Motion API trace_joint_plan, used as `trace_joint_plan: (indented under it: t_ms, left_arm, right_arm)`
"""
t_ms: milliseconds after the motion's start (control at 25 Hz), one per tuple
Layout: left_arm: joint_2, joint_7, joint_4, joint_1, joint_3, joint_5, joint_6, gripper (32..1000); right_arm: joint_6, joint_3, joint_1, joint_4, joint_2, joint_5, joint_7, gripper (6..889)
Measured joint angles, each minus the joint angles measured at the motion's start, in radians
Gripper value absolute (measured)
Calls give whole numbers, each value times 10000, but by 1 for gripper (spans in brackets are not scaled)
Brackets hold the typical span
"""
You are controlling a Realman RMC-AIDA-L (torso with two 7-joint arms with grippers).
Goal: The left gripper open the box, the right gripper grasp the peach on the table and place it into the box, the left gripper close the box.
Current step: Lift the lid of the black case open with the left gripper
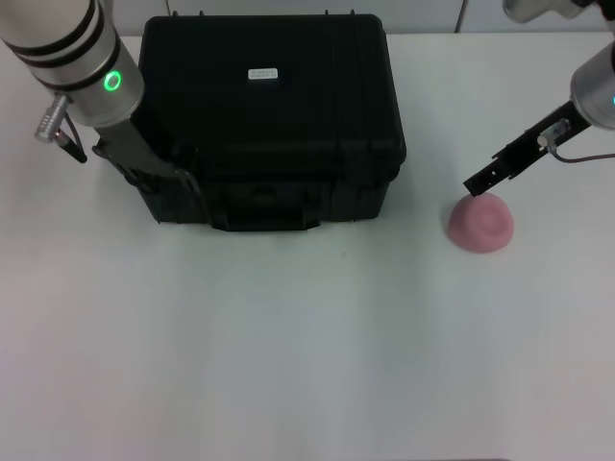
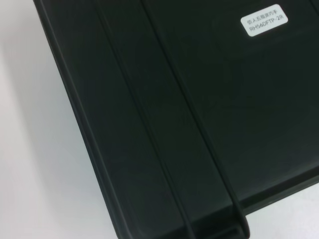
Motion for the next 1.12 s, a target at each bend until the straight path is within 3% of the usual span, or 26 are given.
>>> trace_joint_plan:
  t_ms: [280,440,1120]
  left_arm:
    - [-1,-7,123,-22,-7,25,-69,525]
    - [-1,-70,519,-3,-7,30,-246,490]
    - [-19,-162,1885,-136,-5,634,-703,488]
  right_arm:
    - [-5,0,0,1,19,0,-55,755]
    - [-5,6,0,1,17,0,-55,754]
    - [-4,15,0,16,17,0,-71,746]
